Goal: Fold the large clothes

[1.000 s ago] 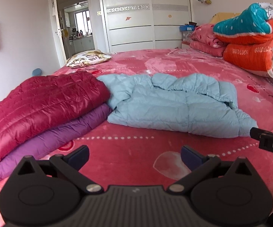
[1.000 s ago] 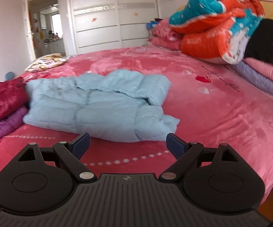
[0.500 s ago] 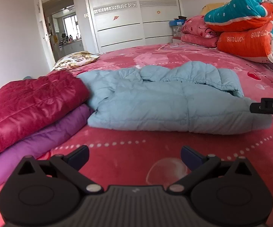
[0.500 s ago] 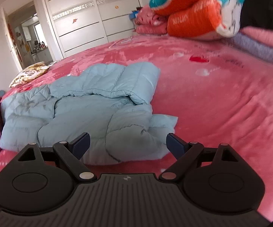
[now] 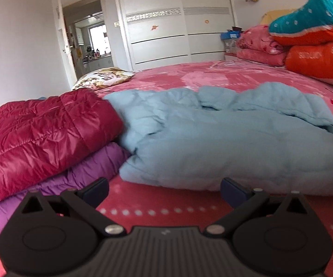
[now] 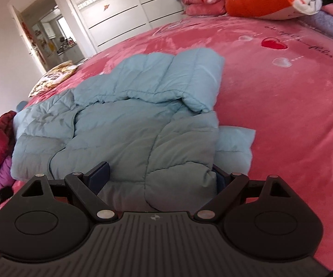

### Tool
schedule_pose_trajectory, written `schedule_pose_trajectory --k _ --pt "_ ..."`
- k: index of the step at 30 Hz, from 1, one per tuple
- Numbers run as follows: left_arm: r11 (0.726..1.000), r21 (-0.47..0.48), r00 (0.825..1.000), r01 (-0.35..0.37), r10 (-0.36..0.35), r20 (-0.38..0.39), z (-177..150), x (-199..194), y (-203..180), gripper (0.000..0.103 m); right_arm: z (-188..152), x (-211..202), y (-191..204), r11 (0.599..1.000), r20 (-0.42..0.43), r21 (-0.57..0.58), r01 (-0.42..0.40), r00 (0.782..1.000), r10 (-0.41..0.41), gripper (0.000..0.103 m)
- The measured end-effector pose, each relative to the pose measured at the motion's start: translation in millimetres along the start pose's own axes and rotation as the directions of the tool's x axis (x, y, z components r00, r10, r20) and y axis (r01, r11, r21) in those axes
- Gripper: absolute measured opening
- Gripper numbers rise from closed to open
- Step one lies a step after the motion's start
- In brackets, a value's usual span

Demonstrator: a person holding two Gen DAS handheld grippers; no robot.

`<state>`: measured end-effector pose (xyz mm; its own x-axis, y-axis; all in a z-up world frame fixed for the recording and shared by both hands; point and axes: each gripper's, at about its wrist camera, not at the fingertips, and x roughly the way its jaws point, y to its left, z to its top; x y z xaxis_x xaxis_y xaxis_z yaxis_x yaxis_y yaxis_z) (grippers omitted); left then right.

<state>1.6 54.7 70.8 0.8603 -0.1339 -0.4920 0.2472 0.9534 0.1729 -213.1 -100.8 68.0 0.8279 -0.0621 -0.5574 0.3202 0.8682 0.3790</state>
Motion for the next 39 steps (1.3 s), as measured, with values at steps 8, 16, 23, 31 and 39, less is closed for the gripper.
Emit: schedule_pose_trajectory --k 8,16,23,31,39 --pt "0.999 -0.022 0.999 0.037 -0.037 -0.006 2 43 25 0.102 14 17 -6 0.999 -0.054 0.018 -0.046 0.997 0.047 0.103" --pt "0.987 -0.089 0.991 0.134 -0.136 -0.019 3 74 35 0.102 19 27 -4 0.998 -0.093 0.011 -0.069 0.993 0.07 0.103" --pt "0.977 -0.116 0.981 0.181 -0.188 -0.046 8 93 25 0.102 24 38 -7 0.996 -0.111 0.022 -0.084 0.99 0.086 0.103" --pt "0.964 -0.091 0.966 0.248 -0.254 -0.055 11 94 10 0.064 24 42 -9 0.995 -0.112 0.029 -0.1 0.988 0.102 0.103" --pt "0.959 -0.059 0.956 0.277 -0.281 -0.078 19 78 -5 0.018 25 42 -8 0.99 -0.115 0.005 -0.14 0.984 0.14 0.077"
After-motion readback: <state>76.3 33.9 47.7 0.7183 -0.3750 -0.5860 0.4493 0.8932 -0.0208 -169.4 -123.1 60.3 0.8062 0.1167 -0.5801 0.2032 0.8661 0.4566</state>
